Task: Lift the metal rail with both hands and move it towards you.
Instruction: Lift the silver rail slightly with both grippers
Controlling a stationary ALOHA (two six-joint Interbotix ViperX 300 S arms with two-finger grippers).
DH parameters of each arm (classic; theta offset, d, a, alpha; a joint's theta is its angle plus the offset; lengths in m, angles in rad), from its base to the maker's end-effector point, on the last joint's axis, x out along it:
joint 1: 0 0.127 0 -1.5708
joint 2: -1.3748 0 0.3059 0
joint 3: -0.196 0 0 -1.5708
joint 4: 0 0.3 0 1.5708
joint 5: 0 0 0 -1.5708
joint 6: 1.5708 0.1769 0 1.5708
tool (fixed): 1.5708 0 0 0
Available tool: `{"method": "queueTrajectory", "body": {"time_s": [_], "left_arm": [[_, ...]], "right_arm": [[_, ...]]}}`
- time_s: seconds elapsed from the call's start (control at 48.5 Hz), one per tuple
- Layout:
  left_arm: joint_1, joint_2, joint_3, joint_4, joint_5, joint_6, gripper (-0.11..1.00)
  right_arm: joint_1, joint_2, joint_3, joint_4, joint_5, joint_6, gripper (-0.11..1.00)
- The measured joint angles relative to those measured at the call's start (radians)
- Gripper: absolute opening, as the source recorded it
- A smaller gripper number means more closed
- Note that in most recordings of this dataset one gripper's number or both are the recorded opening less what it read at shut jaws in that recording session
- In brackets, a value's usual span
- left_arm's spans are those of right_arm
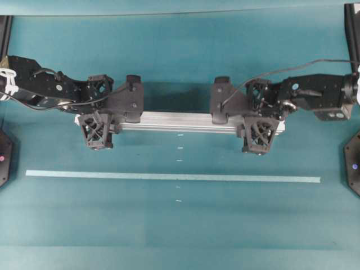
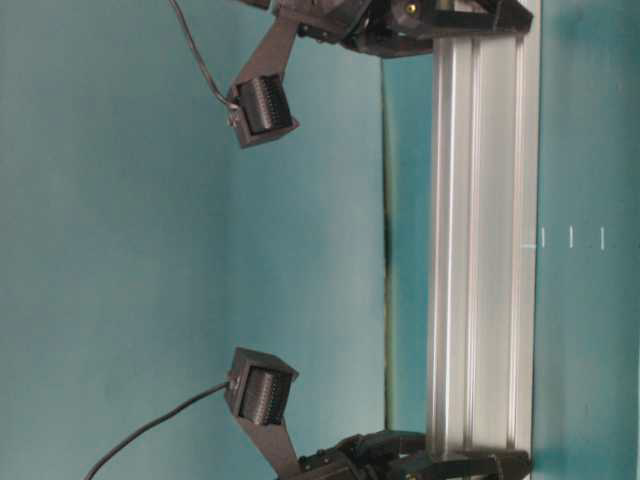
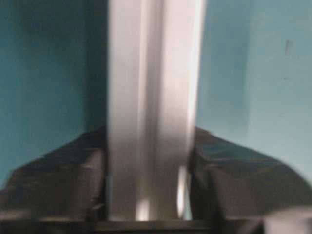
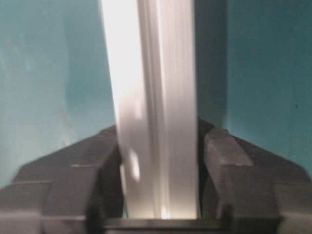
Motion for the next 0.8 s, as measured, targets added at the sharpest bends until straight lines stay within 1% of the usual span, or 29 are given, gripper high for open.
{"method": "queueTrajectory", "body": {"time_s": [0.556,0.68,0.804], "left_arm": [[-0.002,-0.011,0.006,0.000,-0.011,-0.003,0.32],[-0.003,-0.051,-0.002,0.000,0.034,-0.014,0.32],[-0.014,-0.112,-0.023,0.000,0.121,-0.038,0.32]], "right_arm": [[0.000,0.000,-0.003,0.000,0.005,0.002,0.40],[-0.005,-0.020,-0.026,0.000,0.058,0.002,0.40],[-0.005,-0.060,-0.072,0.003,0.169,0.002,0.40]]}}
